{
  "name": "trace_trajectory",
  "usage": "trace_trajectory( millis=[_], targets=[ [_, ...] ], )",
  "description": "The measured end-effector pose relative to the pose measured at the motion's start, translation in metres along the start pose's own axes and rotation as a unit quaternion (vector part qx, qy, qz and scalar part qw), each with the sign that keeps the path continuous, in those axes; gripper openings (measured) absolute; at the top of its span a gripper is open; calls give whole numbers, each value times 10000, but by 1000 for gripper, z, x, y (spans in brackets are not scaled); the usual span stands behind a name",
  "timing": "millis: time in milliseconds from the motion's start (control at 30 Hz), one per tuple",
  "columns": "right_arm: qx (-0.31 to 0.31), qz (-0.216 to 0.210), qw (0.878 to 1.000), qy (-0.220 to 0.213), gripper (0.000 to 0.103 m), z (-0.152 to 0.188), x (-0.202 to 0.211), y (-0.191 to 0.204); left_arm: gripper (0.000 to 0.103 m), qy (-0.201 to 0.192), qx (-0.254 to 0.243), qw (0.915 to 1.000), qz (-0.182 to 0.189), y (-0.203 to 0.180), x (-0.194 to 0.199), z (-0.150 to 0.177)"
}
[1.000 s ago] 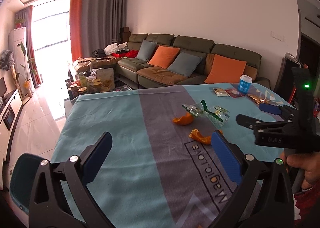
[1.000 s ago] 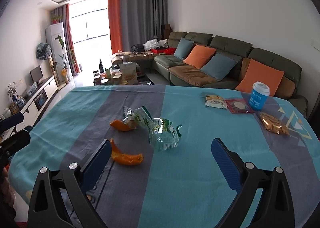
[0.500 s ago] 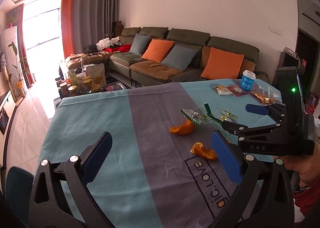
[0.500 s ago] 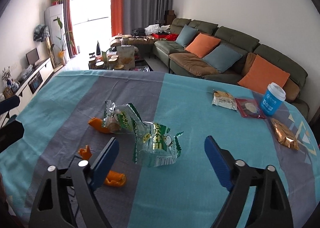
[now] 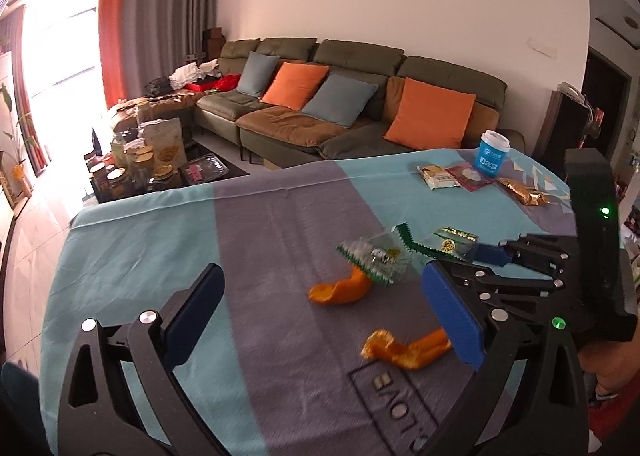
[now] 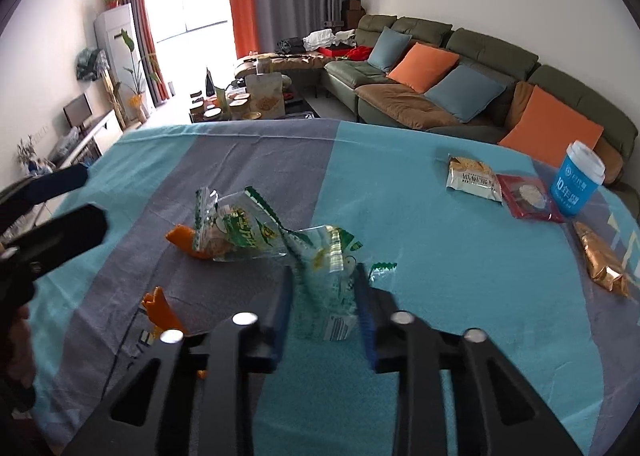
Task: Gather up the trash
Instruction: 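Grasp a clear green wrapper with the left tool while the right tool grasps another, then carry both clear green wrappers over the teal bin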
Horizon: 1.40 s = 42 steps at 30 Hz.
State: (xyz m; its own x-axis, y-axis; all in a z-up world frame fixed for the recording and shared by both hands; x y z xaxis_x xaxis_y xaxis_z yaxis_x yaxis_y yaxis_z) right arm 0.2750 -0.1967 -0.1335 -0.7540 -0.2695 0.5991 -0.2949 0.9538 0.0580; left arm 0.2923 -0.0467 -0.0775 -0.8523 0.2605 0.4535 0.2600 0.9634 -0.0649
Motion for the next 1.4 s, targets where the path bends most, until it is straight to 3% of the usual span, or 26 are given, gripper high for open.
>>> trace_trajectory(
  millis=[300, 533, 900, 1167, 1300, 1400],
  targets=[
    [-557, -100, 9981, -225, 10, -2, 20, -23, 97, 442, -9, 9976, 541, -20, -56, -8],
    [-737, -105, 9969, -265, 9, 0, 25, -31, 97, 659, -169, 9933, 932, -38, -83, -14],
    [-806, -135, 9961, -333, 9, -3, 27, -36, 55, 1014, -244, 9865, 1262, -57, -98, 4],
    [-833, -158, 9957, -361, 9, -2, 29, -38, 47, 1204, -270, 9829, 1365, -64, -101, 13],
    [-837, -167, 9957, -365, 9, 0, 31, -37, 35, 1284, -338, 9811, 1405, -70, -105, 19],
    [-851, -166, 9956, -356, 9, 1, 31, -37, 33, 1266, -356, 9805, 1463, -74, -105, 20]
  ],
)
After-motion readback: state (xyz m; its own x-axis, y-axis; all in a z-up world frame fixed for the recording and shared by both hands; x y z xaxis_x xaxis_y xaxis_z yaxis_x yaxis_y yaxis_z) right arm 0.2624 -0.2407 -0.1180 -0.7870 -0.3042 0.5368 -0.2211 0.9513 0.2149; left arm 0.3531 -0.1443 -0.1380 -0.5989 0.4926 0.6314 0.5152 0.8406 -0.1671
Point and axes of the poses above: each gripper's, at about its wrist camera, not at the fingertips, and x roughly against the way its jaws point, y to its left, z to its underside, the point moved 4 cm from there along -x, roughly the way its jaws point, and after that the axes turned 9 degrees about -y, right-handed, at the moved point
